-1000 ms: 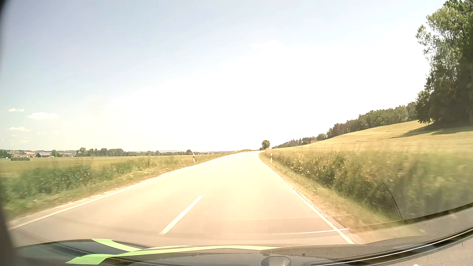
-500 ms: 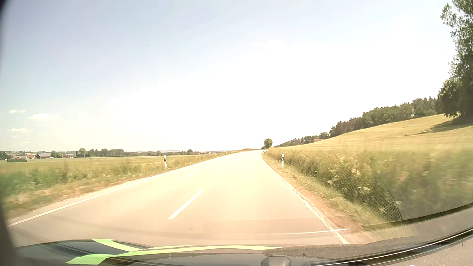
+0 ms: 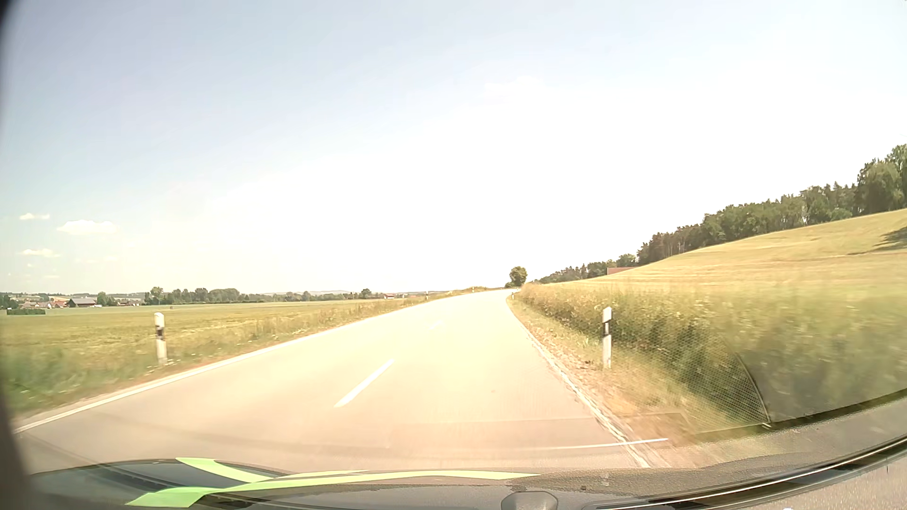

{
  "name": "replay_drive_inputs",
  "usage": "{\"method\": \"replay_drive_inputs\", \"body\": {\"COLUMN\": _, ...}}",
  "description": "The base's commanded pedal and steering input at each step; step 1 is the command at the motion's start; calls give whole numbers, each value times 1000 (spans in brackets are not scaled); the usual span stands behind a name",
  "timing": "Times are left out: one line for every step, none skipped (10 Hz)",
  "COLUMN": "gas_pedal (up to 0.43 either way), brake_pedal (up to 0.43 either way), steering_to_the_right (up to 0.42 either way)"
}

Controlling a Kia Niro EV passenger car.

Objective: Follow the waypoints while adhering to traffic rules and regulations

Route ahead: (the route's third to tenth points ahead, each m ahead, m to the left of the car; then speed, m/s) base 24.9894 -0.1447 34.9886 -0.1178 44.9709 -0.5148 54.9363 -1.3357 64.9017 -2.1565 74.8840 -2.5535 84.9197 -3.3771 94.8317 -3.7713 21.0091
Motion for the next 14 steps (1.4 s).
{"method": "replay_drive_inputs", "body": {"gas_pedal": 169, "brake_pedal": 0, "steering_to_the_right": -5}}
{"method": "replay_drive_inputs", "body": {"gas_pedal": 169, "brake_pedal": 0, "steering_to_the_right": -4}}
{"method": "replay_drive_inputs", "body": {"gas_pedal": 169, "brake_pedal": 0, "steering_to_the_right": -4}}
{"method": "replay_drive_inputs", "body": {"gas_pedal": 169, "brake_pedal": 0, "steering_to_the_right": -3}}
{"method": "replay_drive_inputs", "body": {"gas_pedal": 177, "brake_pedal": 0, "steering_to_the_right": -2}}
{"method": "replay_drive_inputs", "body": {"gas_pedal": 177, "brake_pedal": 0, "steering_to_the_right": 0}}
{"method": "replay_drive_inputs", "body": {"gas_pedal": 177, "brake_pedal": 0, "steering_to_the_right": 1}}
{"method": "replay_drive_inputs", "body": {"gas_pedal": 169, "brake_pedal": 0, "steering_to_the_right": 2}}
{"method": "replay_drive_inputs", "body": {"gas_pedal": 157, "brake_pedal": 0, "steering_to_the_right": 2}}
{"method": "replay_drive_inputs", "body": {"gas_pedal": 157, "brake_pedal": 0, "steering_to_the_right": 2}}
{"method": "replay_drive_inputs", "body": {"gas_pedal": 157, "brake_pedal": 0, "steering_to_the_right": 2}}
{"method": "replay_drive_inputs", "body": {"gas_pedal": 157, "brake_pedal": 0, "steering_to_the_right": 1}}
{"method": "replay_drive_inputs", "body": {"gas_pedal": 157, "brake_pedal": 0, "steering_to_the_right": 2}}
{"method": "replay_drive_inputs", "body": {"gas_pedal": 157, "brake_pedal": 0, "steering_to_the_right": 3}}
